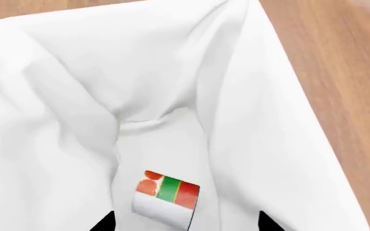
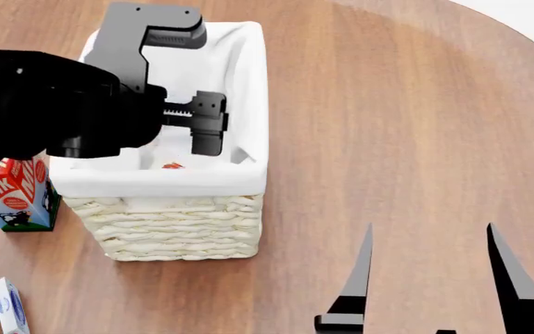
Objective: Pick up the tomato sauce, and put it in the basket.
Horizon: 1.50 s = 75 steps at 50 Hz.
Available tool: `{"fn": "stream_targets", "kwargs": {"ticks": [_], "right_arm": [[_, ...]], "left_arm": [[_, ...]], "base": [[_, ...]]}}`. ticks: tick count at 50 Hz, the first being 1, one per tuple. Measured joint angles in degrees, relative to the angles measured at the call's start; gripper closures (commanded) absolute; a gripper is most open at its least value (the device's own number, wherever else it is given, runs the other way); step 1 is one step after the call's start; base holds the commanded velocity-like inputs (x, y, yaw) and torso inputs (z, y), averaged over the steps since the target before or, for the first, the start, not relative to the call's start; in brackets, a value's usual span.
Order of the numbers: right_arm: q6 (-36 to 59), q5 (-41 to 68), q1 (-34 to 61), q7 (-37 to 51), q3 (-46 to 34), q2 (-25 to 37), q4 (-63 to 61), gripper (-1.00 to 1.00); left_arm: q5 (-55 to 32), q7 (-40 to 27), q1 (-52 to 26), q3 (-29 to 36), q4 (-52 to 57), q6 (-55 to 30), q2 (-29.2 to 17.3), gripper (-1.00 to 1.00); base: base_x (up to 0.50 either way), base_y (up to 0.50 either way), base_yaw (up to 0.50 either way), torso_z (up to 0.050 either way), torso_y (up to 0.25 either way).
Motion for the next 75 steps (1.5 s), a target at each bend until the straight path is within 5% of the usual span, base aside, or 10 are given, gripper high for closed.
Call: {"fn": "stream_targets", "kwargs": {"ticks": [34, 47, 65, 75], "right_arm": [[0.08, -0.15, 0.33, 0.51, -0.99, 0.16, -0.14, -1.00], [0.40, -0.16, 0.54, 0.83, -1.33, 0.25, -0.51, -1.00], [0.74, -0.07, 0.36, 1.44, -1.24, 0.61, -1.09, -1.00], [0.84, -0.02, 0.36, 1.70, -1.27, 0.76, -1.30, -1.00]], "left_arm": [[-3.21, 1.69, -4.19, 0.69, -1.96, 1.61, 0.00, -1.00], [-1.27, 5.81, -7.44, 0.69, -0.71, 8.42, -0.37, -1.00], [13.55, -13.60, -0.44, -1.18, 50.82, 33.81, -22.10, -1.00], [25.82, -22.28, 8.08, 0.53, 70.39, 44.60, -31.28, -1.00]], "base": [[0.00, 0.00, 0.00, 0.000, 0.000], [0.00, 0.00, 0.00, 0.000, 0.000], [0.00, 0.00, 0.00, 0.000, 0.000], [0.00, 0.00, 0.00, 0.000, 0.000]]}}
